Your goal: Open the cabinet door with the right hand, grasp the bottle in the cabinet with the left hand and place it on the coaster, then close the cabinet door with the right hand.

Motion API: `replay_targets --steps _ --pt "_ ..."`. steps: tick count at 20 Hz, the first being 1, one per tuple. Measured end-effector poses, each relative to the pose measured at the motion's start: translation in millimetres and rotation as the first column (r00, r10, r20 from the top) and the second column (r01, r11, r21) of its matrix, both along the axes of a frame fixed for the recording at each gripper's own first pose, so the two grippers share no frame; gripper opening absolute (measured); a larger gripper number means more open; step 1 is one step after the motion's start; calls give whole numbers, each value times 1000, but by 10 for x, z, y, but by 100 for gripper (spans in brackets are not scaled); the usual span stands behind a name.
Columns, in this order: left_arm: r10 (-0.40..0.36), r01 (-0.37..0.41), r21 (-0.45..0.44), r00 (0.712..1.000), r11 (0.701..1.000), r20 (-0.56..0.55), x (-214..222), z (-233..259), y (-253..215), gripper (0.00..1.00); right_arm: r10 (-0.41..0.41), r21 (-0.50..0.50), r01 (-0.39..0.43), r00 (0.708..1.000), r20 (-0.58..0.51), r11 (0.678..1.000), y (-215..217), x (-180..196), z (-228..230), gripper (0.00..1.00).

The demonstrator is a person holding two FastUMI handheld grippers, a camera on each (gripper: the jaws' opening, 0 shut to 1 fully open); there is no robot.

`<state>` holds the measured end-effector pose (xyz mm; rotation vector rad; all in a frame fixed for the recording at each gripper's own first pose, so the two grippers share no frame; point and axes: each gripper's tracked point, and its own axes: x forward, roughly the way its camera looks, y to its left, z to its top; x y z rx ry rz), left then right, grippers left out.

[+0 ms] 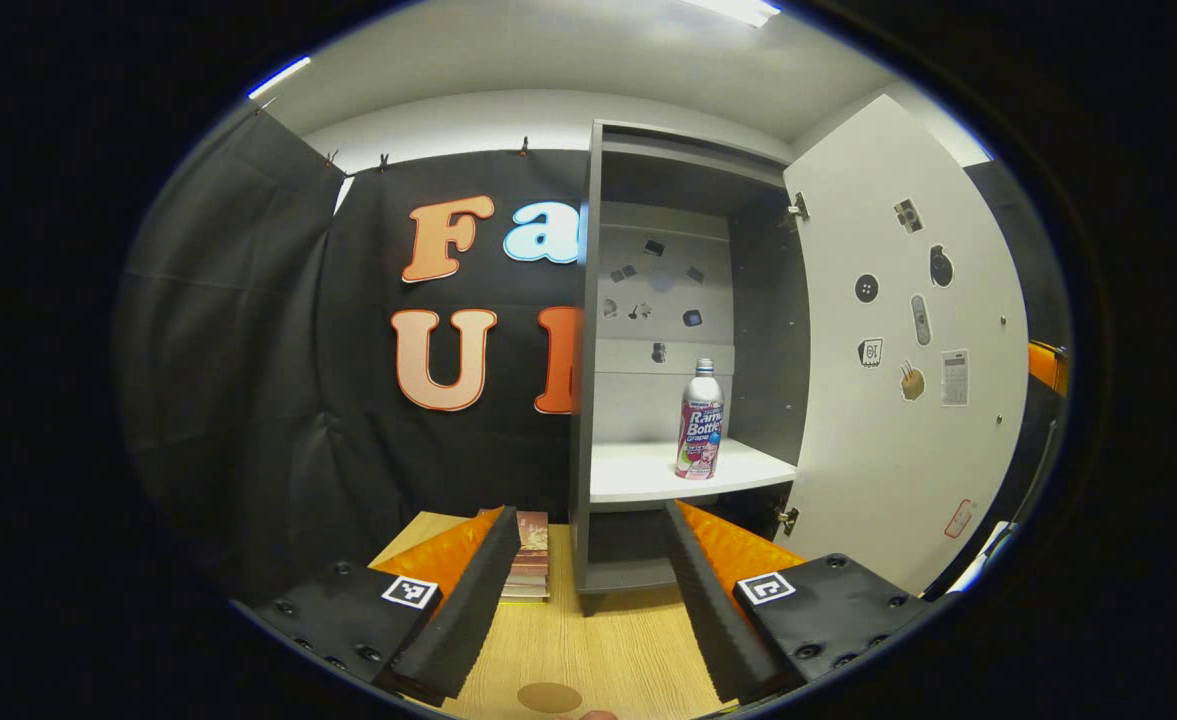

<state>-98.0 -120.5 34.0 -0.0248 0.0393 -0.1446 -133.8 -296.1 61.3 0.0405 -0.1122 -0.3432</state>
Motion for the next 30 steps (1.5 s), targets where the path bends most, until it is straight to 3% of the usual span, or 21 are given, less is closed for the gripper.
replay_targets --steps 1,5,9,12,19,25,30 --pt "-4 4 -1 1000 1000 0 -6 -1 -26 94 -20 -12 20 1000 -4 1000 -46 -40 -4 59" --pt "-17 18 3 1000 1000 -5 -55 -19 -113 93 -17 -18 17 1000 8 1000 53 -275 64 60" --pt "-20 20 14 1000 1000 -16 -109 -68 -182 93 46 -44 -43 997 60 998 372 -520 230 62" --pt "-27 27 19 1000 999 -15 -131 -52 -227 93 121 -50 -117 990 77 992 749 -501 274 63" --pt "-93 93 2 996 996 13 222 -24 -389 93 217 -53 -215 975 44 975 1397 -31 115 66" --pt "-208 209 -20 978 978 32 854 -21 -582 94 196 -80 -194 980 26 978 1788 686 -6 74" --pt "-320 320 -8 946 947 46 1331 -37 -805 93 178 3 -178 984 11 984 2119 1250 -196 85"
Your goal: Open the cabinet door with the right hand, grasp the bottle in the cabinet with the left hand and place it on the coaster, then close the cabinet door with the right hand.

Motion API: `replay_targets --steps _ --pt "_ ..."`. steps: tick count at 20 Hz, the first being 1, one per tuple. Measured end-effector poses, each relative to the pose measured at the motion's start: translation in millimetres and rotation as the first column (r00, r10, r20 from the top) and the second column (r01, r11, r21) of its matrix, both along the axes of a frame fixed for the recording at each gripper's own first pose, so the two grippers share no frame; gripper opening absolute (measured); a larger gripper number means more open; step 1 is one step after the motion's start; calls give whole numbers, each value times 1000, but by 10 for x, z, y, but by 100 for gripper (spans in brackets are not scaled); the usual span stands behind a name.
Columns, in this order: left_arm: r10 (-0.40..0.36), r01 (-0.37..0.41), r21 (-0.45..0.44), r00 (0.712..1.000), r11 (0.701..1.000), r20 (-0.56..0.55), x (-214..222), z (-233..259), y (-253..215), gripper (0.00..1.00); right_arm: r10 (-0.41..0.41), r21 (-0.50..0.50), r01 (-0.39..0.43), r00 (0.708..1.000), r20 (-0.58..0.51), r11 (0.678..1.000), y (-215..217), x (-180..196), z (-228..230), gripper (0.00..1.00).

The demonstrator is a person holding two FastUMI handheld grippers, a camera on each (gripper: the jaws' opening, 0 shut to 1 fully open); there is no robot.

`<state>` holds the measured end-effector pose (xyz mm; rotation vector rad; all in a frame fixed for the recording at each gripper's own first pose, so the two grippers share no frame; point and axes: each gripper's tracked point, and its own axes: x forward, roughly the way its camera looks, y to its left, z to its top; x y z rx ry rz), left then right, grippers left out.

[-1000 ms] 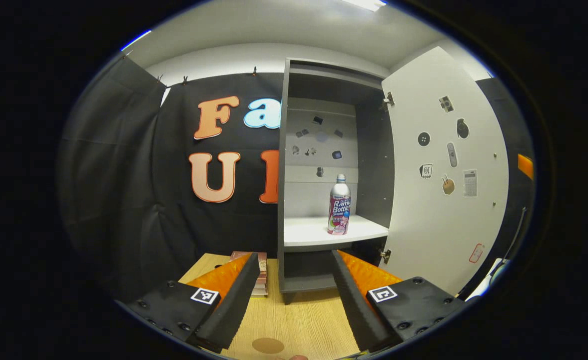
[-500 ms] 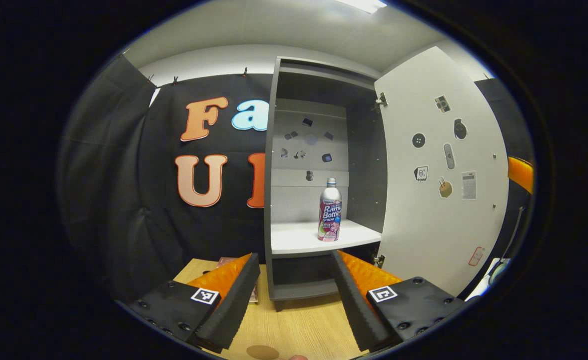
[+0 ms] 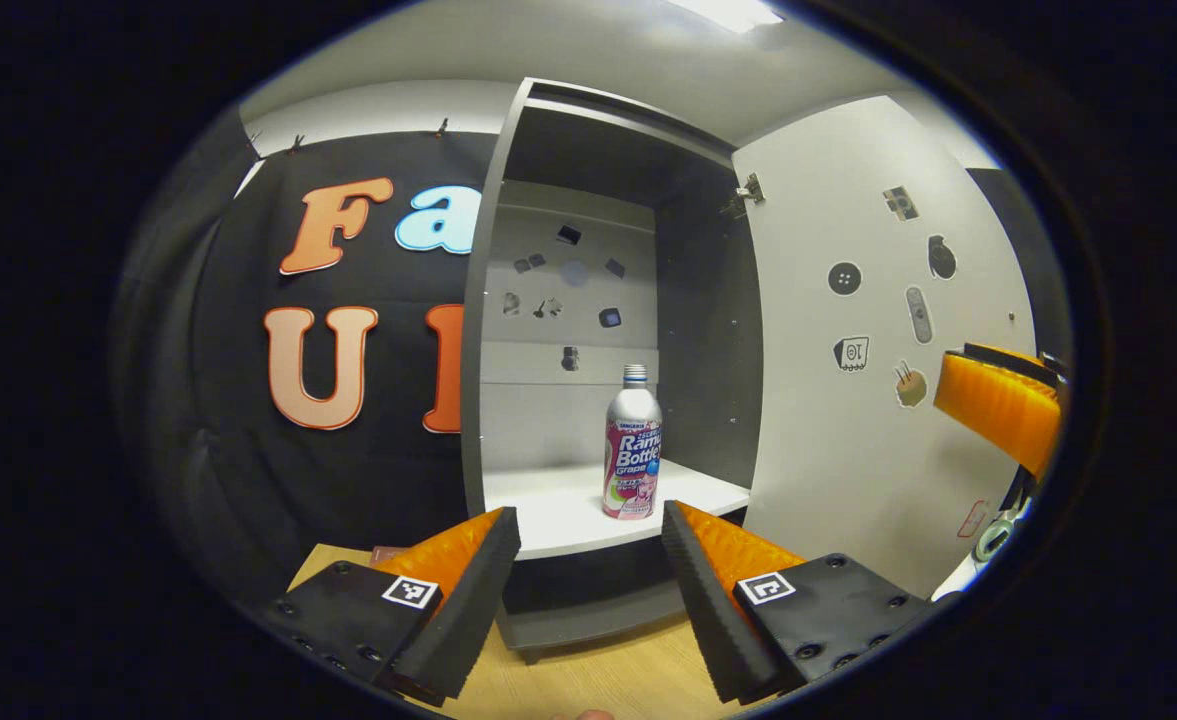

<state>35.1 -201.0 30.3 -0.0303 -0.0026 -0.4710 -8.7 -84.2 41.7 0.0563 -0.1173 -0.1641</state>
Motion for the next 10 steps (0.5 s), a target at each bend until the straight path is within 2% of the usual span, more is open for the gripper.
replay_targets --steps 3,5,6,9,10 --pt "-65 65 -16 998 998 -2 183 7 -124 94 -21 21 22 999 -39 1000 46 159 -137 90" --pt "-72 72 -34 997 997 1 257 19 -170 94 -15 20 17 998 -63 1000 93 209 -202 86" --pt "-77 77 -45 997 996 9 328 43 -222 93 -12 14 13 998 -68 1000 92 243 -216 90" --pt "-79 81 -48 996 996 35 446 125 -351 94 10 2 -10 998 -67 1000 79 318 -228 90" --pt "-84 87 -47 995 995 52 476 164 -411 94 22 6 -22 998 -63 1000 87 336 -234 95"
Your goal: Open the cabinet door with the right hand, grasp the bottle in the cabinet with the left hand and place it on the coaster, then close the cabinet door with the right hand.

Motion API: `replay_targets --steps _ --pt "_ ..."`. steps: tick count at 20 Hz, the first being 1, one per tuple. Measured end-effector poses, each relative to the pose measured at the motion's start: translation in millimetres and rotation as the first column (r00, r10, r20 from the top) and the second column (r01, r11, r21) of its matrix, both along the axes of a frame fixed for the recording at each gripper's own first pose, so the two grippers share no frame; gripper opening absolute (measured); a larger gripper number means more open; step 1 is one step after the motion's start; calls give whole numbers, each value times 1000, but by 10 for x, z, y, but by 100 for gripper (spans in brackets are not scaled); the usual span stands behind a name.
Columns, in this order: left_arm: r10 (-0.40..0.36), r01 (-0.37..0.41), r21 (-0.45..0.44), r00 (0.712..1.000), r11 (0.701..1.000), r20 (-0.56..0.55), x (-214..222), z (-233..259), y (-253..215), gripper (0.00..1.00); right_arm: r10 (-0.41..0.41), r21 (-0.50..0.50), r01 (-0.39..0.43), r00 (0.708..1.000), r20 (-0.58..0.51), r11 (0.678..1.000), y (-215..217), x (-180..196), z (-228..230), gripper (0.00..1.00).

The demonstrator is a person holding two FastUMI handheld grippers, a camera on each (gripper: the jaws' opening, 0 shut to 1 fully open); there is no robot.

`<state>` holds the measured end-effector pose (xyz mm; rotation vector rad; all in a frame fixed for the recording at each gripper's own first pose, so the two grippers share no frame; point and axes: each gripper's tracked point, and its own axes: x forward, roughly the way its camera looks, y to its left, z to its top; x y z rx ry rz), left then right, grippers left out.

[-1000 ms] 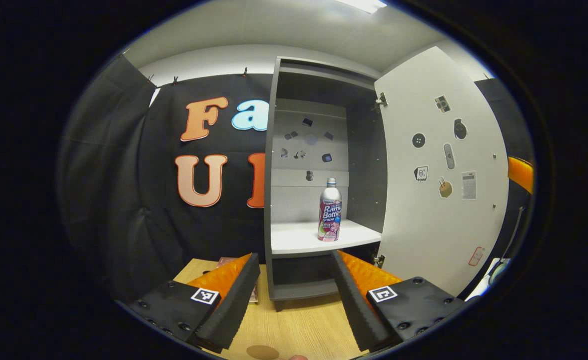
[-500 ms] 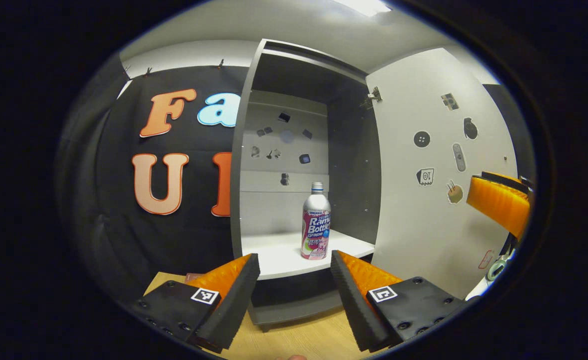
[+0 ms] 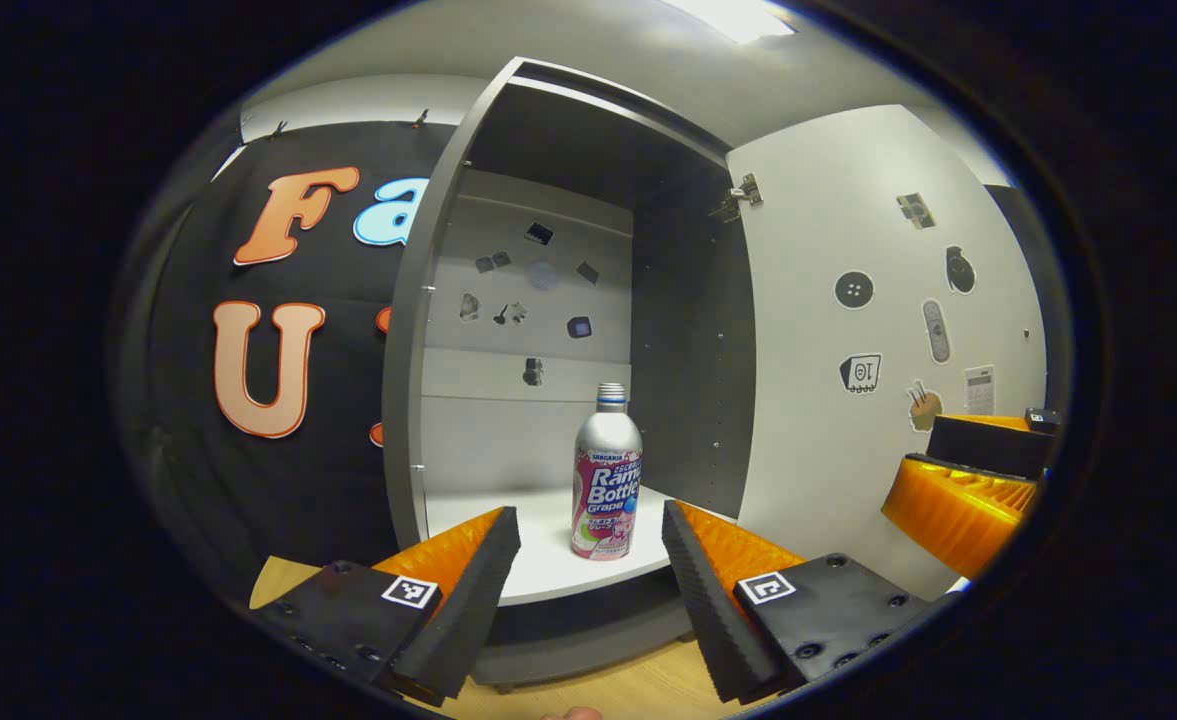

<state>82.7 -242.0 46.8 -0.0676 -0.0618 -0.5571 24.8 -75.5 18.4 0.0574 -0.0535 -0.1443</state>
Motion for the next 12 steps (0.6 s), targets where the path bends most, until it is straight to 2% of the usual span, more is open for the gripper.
replay_targets --steps 1,5,12 --pt "-5 5 -1 1000 1000 16 30 39 -58 94 9 4 -9 1000 5 1000 -6 25 6 90" --pt "-25 25 6 998 1000 54 175 123 -309 93 19 2 -19 1000 10 1000 -99 132 -62 90" --pt "-11 10 20 999 1000 49 584 52 -559 94 28 39 -27 999 -18 999 -276 393 -296 90"
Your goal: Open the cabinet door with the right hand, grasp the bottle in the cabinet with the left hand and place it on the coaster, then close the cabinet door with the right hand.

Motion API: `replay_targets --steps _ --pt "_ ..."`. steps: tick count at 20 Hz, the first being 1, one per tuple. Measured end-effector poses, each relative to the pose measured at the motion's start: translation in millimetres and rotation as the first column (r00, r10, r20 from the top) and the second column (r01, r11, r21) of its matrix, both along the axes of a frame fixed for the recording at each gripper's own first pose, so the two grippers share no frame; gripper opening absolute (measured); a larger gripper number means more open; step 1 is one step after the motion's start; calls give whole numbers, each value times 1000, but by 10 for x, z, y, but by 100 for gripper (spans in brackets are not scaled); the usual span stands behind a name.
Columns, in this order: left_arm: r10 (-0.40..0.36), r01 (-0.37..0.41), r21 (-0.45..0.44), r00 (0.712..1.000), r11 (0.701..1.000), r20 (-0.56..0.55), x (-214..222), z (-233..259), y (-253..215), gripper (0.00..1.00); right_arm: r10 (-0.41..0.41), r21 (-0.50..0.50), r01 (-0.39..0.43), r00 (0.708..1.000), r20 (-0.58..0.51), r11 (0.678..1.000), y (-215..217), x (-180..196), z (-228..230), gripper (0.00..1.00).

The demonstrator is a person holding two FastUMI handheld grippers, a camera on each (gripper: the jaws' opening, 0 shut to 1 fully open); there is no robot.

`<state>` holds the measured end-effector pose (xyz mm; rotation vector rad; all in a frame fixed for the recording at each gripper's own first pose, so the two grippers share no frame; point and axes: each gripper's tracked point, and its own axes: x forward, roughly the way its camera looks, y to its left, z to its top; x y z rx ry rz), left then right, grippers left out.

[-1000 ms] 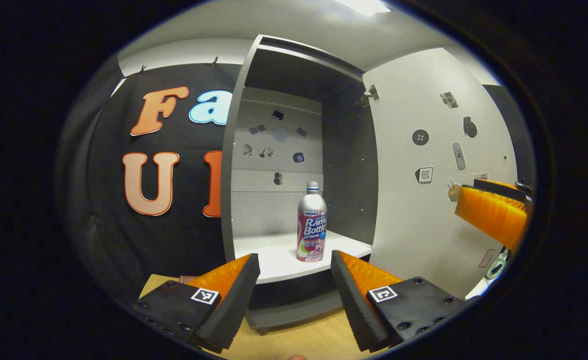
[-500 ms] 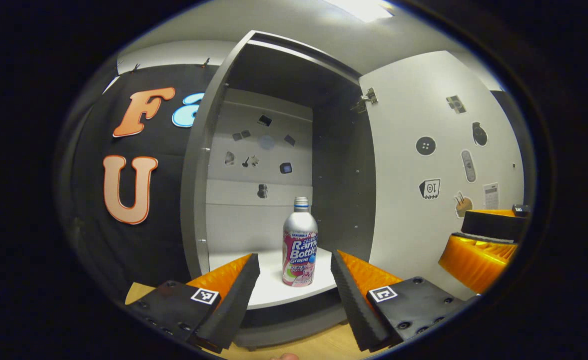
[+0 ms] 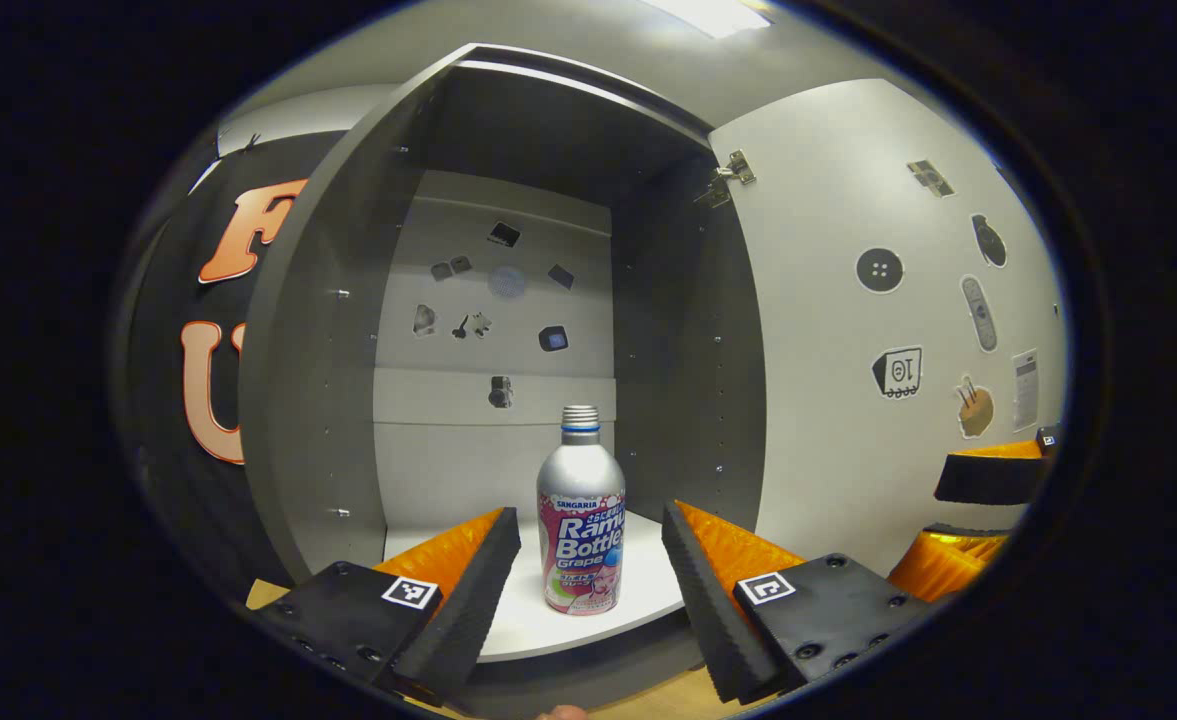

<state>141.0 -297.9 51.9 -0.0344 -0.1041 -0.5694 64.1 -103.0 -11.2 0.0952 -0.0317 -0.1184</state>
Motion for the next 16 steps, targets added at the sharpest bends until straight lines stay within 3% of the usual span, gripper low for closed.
replay_targets --steps 2,3,7,8,10,16 --pt "-7 7 -3 1000 1000 10 138 -18 -71 93 -16 0 16 1000 -15 1000 5 229 -77 90" --pt "-16 16 5 1000 1000 0 194 -60 -116 93 -20 3 20 999 -28 1000 -88 80 -129 90" --pt "-17 17 24 1000 1000 -16 413 -181 -237 93 -11 38 13 998 -56 999 -151 205 -291 90" --pt "-16 17 29 1000 999 -19 461 -209 -272 93 -11 41 13 998 -61 999 -160 221 -311 86" --pt "-20 21 37 999 999 -41 537 -298 -315 93 -13 39 16 998 -69 999 -189 231 -329 90" --pt "-11 15 48 997 999 -72 657 -431 -366 93 -27 18 29 996 -82 999 -265 214 -373 90"
